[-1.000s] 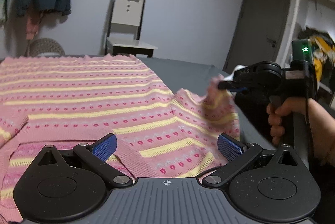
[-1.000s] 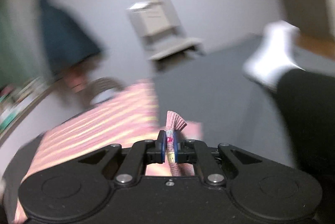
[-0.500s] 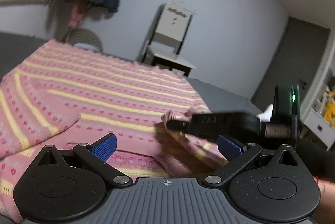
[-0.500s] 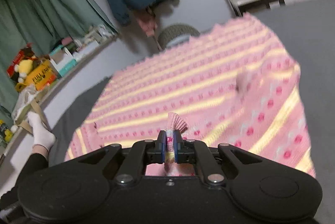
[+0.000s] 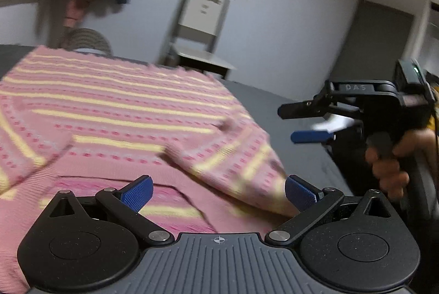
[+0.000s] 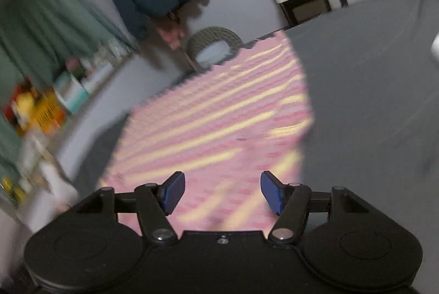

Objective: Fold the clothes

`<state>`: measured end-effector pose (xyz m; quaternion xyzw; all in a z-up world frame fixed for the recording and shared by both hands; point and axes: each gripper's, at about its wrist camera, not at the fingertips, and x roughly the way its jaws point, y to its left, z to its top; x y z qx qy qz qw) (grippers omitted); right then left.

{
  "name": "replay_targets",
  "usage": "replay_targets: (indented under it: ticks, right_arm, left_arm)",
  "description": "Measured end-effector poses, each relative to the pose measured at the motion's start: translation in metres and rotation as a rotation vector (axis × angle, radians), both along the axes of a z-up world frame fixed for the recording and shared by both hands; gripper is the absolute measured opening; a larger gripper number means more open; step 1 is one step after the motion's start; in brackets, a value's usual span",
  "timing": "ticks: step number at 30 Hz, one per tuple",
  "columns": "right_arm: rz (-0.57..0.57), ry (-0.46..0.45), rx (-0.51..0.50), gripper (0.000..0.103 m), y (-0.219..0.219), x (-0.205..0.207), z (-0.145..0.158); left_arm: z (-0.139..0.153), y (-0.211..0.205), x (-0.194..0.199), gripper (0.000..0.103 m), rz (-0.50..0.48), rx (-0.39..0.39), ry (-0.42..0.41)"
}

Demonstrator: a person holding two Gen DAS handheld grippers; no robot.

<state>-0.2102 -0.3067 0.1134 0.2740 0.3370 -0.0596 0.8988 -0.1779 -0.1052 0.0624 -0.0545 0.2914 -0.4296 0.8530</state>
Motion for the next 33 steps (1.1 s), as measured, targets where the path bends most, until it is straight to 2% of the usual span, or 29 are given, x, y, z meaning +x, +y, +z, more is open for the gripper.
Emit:
replay_targets:
  ticks: [1,2,3,5,8,12,15,17,19,21,23,26,28,32,33]
  right_arm:
    - [0.022,0.034,-0.019,0.056,-0.001,-0.004,-0.003]
    - [0.046,0.068,-0.032,0.049,-0.002,-0.008,-0.007]
    - [0.074,0.106,-0.012,0.042,-0.001,-0.013,-0.013]
    - [0.135,0.167,0.051,0.039,0.003,-0.022,-0.027]
    - [0.248,0.167,0.172,0.039,0.01,-0.046,-0.03]
    - [0.309,0.08,0.292,0.04,0.01,-0.075,-0.011]
    - [0.245,0.041,0.273,0.04,0.002,-0.082,-0.003]
    - [0.173,0.072,0.237,0.04,-0.004,-0.071,-0.006]
    - [0.11,0.088,0.227,0.042,-0.016,-0.058,-0.008]
    - [0.071,0.098,0.244,0.056,-0.027,-0.047,-0.01]
    - [0.049,0.118,0.242,0.06,-0.039,-0.032,-0.012]
    - [0.03,0.15,0.173,0.061,-0.056,-0.012,-0.019]
    - [0.007,0.135,0.136,0.061,-0.065,-0.001,-0.024]
    - [-0.02,0.074,0.2,0.061,-0.078,0.014,-0.035]
    - [-0.022,0.063,0.223,0.061,-0.08,0.018,-0.039]
  left_arm:
    - [0.0,-0.004,-0.003,0.103,-0.031,-0.003,0.007]
    - [0.0,-0.008,-0.006,0.103,-0.051,-0.004,0.014]
    - [-0.001,-0.011,-0.009,0.103,-0.064,-0.003,0.02]
    - [-0.002,-0.017,-0.015,0.103,-0.088,-0.001,0.031]
    - [-0.004,-0.026,-0.024,0.103,-0.126,0.002,0.049]
    - [-0.006,-0.038,-0.035,0.103,-0.175,0.007,0.073]
    - [-0.008,-0.047,-0.044,0.103,-0.212,0.01,0.09]
    - [-0.009,-0.053,-0.05,0.103,-0.237,0.012,0.102]
    - [-0.008,-0.06,-0.054,0.103,-0.214,-0.01,0.104]
    - [-0.007,-0.067,-0.059,0.103,-0.178,-0.027,0.104]
    - [-0.009,-0.074,-0.061,0.103,-0.157,-0.046,0.13]
    - [-0.013,-0.082,-0.062,0.103,-0.125,-0.075,0.182]
    - [-0.018,-0.088,-0.064,0.103,-0.1,-0.069,0.202]
    - [-0.023,-0.095,-0.069,0.102,-0.055,-0.039,0.182]
    - [-0.024,-0.096,-0.069,0.096,-0.043,-0.029,0.182]
